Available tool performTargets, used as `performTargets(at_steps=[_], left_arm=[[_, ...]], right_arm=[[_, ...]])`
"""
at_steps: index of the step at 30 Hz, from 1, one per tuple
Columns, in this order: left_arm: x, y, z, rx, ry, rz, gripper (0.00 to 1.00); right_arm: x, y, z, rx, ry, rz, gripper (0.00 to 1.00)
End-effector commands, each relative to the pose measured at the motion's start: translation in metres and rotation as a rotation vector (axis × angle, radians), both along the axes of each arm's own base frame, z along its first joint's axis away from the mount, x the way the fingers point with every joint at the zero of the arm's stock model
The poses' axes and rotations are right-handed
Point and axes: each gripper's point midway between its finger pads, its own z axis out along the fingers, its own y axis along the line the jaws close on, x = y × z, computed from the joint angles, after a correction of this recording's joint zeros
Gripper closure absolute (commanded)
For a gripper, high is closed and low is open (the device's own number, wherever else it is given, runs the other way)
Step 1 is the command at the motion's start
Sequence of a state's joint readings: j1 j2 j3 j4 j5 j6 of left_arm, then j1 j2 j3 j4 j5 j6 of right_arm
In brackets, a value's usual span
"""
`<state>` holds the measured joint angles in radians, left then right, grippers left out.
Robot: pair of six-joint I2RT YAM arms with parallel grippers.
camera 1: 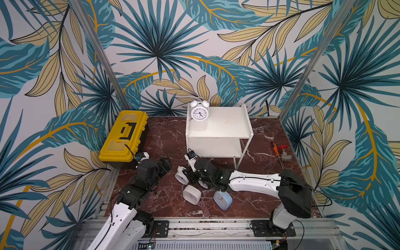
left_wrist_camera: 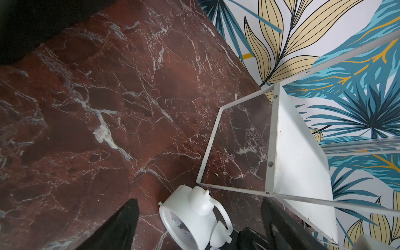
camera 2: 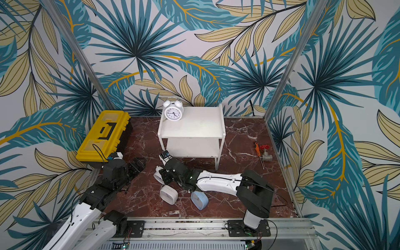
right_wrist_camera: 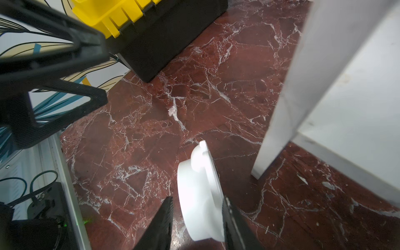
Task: Place the alarm clocks on the shelf by style
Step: Pick up the alarm from the center of the board.
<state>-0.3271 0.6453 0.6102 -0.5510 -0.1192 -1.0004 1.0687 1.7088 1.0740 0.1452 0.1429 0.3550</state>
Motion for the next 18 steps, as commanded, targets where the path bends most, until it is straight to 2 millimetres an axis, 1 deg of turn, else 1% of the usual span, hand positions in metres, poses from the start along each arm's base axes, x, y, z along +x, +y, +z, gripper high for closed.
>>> performTargets(at_steps=[1,6,13,16,18], left_arm=[[0.002,0.000,-0.005,0.010,-0.004,-0.008,0.09],[0.002,-0.002,-0.005,0.007,-0.007,-0.023,0.11],[0.000,-0.003,-0.007,-0.001,-0.015,-0.032,0.12],[0.000,-0.004,-0.008,-0.002,-0.017,-0.033,0.12],[0.000,-0.004,-0.008,-0.004,-0.019,-0.036,0.12]], right_arm=[[0.004,0.005,-0.003,-0.004,-0.015,-0.009,0.63],[0.006,0.003,-0.010,-0.019,-0.006,-0.018,0.65],[0.006,0.007,-0.017,-0.037,0.009,-0.010,0.74],[0.009,0.007,-0.019,-0.058,0.006,-0.020,0.74],[0.010,0.007,-0.020,-0.069,0.002,-0.022,0.72]])
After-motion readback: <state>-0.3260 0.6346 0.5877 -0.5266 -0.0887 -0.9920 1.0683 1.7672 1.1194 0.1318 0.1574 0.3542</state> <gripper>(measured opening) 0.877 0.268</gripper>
